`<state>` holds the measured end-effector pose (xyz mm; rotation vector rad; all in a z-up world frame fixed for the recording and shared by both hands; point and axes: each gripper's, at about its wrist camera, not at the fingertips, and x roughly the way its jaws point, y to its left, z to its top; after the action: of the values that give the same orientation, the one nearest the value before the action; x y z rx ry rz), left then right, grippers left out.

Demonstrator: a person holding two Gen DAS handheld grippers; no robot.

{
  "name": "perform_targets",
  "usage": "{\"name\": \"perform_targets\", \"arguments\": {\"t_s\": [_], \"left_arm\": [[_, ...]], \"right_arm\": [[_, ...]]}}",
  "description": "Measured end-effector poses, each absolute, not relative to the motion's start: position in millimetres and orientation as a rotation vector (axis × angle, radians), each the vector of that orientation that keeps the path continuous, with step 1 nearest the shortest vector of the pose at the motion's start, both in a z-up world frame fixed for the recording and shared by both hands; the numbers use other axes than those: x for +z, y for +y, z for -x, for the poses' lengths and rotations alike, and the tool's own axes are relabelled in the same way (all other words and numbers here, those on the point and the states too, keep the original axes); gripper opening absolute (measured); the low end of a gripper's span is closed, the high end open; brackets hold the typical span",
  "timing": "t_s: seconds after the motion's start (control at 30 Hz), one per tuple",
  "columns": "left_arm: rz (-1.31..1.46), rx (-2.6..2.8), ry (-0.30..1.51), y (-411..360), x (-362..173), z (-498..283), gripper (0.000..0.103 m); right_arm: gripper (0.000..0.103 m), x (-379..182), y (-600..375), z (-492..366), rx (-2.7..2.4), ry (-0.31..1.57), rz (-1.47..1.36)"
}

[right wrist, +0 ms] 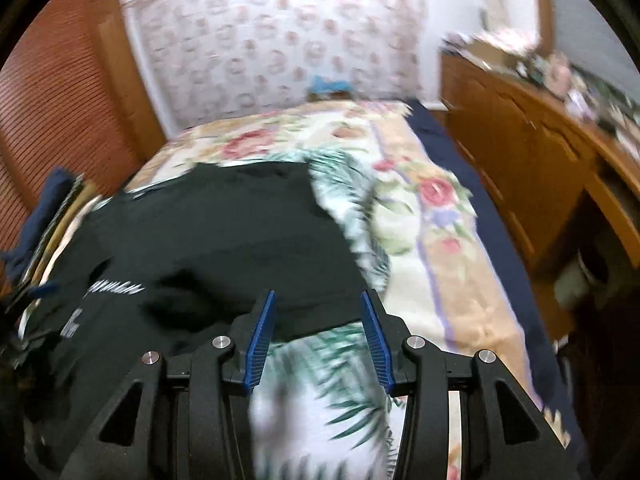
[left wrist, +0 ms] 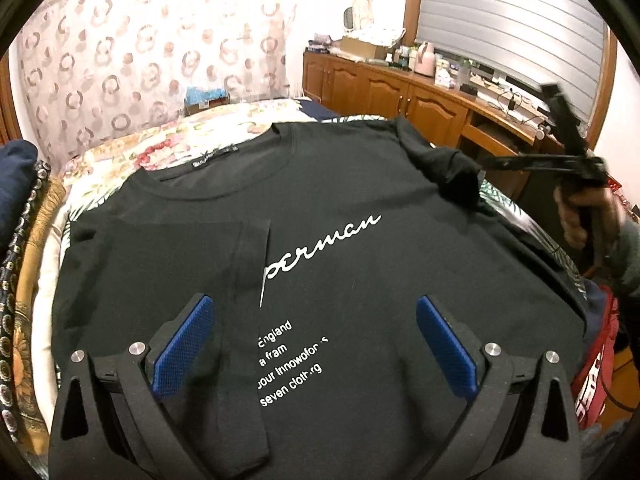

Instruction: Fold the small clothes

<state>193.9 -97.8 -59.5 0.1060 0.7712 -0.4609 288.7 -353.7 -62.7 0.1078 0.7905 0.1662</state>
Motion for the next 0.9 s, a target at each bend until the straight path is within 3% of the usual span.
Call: {"name": "perform_targets", "arguments": {"t_s": [0.2,0.27,0.33,0.43,0.67,0.9], "left_arm": [[-0.069,-0.446,0.759,-85,-58,-195,0.102],[-0.059,-0.441,0.755,-83,-58,-195,0.101],[-0.052,-0.435,0.755,-82,-60,-195,0.101],[-0.047,-0.415,0.748,-76,-61,-195,0.101],[-0.018,-0.379,0.742,-62,-59,-192,0.101],[-0.006,-0.353,0.726,-51,-56,-186,0.101]], "right_arm": [[0.045,-85,-341,-312,0.174,0.874,-0.182],[0.039,-83,-341,-314,0.19,0.872,-0.196],[0.015,-80,-341,-315,0.169,0.857,-0.197],[0.004,-71,-342,-310,0.168,0.83,-0.174],[0.002,-40,-335,-293,0.278,0.731,-0.118],[0.002,8,-245,-286,0.524,0.644,0.045]]}}
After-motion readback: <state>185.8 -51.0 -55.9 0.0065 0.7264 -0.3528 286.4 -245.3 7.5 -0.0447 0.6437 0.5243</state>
